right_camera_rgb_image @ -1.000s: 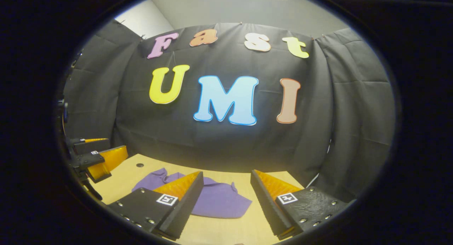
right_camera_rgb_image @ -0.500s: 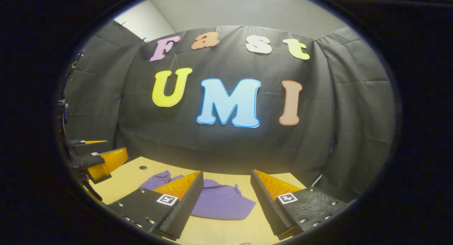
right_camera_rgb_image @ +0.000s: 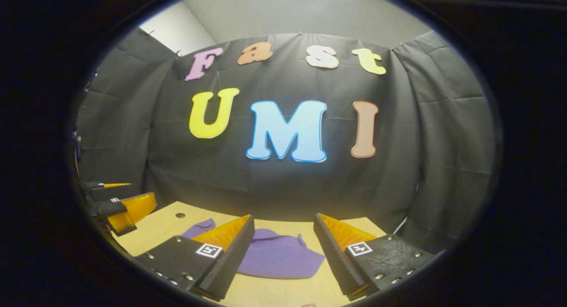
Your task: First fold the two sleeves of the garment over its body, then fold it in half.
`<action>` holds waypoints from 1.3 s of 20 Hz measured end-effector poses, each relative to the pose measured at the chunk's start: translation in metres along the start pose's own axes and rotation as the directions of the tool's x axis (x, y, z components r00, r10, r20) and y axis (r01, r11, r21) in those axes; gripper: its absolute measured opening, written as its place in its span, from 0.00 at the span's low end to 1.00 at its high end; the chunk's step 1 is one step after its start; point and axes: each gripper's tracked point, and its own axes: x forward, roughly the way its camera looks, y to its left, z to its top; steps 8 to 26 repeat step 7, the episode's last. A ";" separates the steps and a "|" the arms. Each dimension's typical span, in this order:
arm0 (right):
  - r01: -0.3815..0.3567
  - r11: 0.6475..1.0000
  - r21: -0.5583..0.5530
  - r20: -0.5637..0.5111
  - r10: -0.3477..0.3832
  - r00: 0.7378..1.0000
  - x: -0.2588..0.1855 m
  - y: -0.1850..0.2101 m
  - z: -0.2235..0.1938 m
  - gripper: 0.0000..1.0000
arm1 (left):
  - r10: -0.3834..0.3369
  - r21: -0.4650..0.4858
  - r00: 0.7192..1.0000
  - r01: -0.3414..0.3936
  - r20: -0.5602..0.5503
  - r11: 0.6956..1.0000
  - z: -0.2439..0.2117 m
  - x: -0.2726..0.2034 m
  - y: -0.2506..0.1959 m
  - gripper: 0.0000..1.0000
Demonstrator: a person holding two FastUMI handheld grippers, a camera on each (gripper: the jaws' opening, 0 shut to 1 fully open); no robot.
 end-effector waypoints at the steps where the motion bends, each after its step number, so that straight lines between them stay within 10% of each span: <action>1: 0.002 1.000 -0.001 0.003 -0.002 1.000 0.001 0.000 0.001 0.87 | -0.001 -0.001 1.000 0.001 0.001 1.000 0.001 -0.001 0.000 0.94; 26: 0.007 0.998 -0.069 0.025 -0.006 1.000 0.004 -0.001 0.006 0.87 | 0.001 -0.004 1.000 -0.001 0.030 1.000 0.014 -0.010 -0.001 0.94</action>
